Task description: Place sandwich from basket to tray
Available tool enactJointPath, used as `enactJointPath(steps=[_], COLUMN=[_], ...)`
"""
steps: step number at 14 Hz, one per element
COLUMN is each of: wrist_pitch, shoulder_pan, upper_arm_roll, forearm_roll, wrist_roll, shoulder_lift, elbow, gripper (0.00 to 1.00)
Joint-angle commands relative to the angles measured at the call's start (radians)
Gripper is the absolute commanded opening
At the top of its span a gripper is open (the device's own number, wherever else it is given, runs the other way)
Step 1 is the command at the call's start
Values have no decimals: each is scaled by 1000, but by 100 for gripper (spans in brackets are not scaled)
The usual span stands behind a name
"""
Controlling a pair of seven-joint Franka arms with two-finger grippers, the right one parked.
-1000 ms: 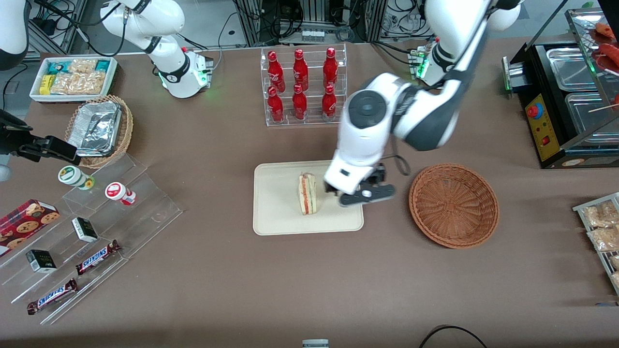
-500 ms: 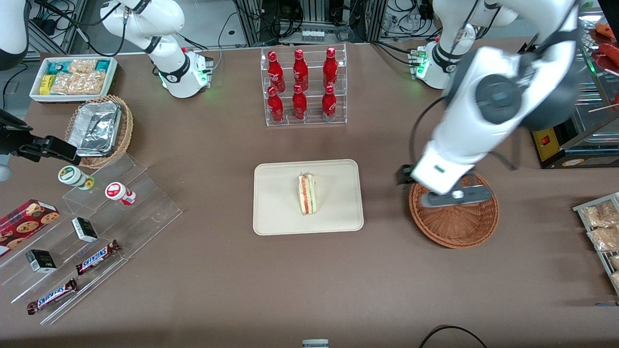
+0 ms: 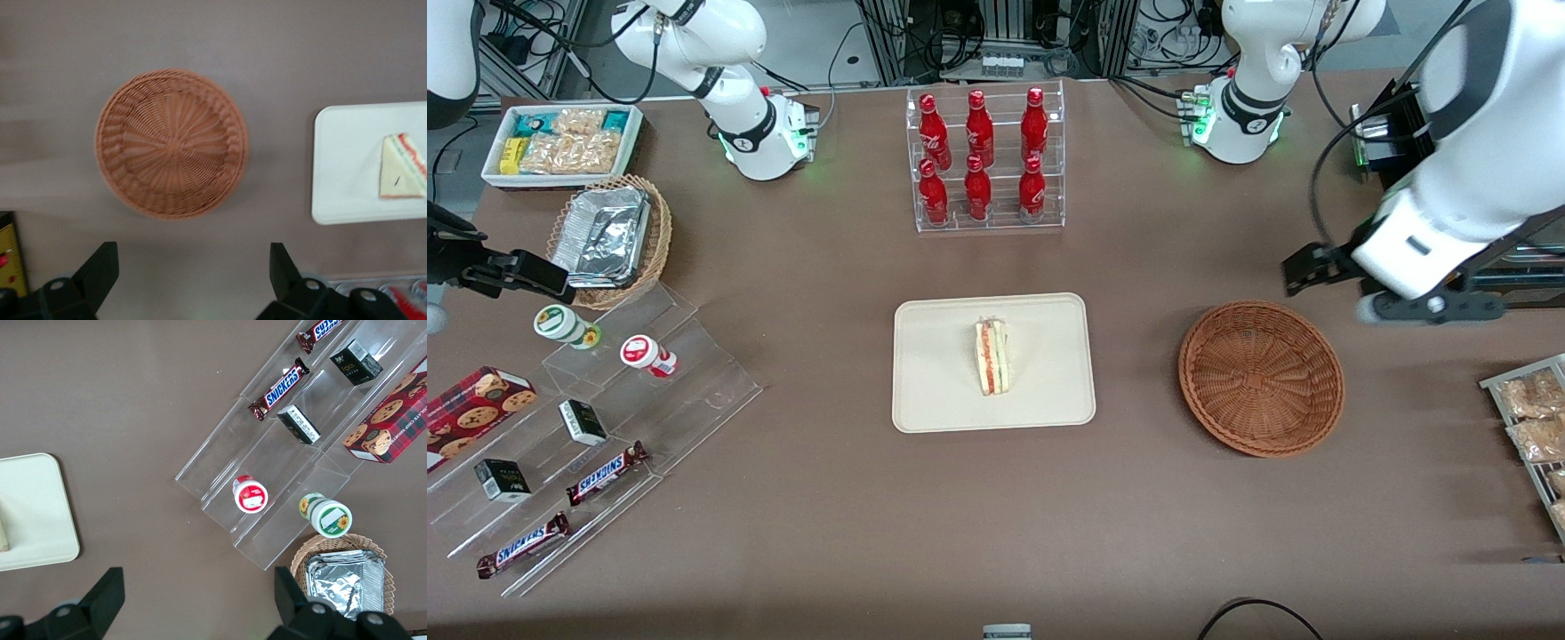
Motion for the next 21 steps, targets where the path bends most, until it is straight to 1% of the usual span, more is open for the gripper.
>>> enactJointPath(steps=[1,4,9,15,17,21], wrist_pitch=[-16,-27,-19,-32,-32,-33], shoulder_pan=[15,24,28,46,46,47], upper_arm_roll=[-9,-5,-1,18,17,20], forearm_roll=[3,14,15,31,58,58], wrist_roll=[25,21,25,48,68,73], shoulder_lift=[-62,-105,-106,-92,-92,-94], elbow=[-41,-63,-55,-5,6,6], gripper=[100,100,100,100,100,100])
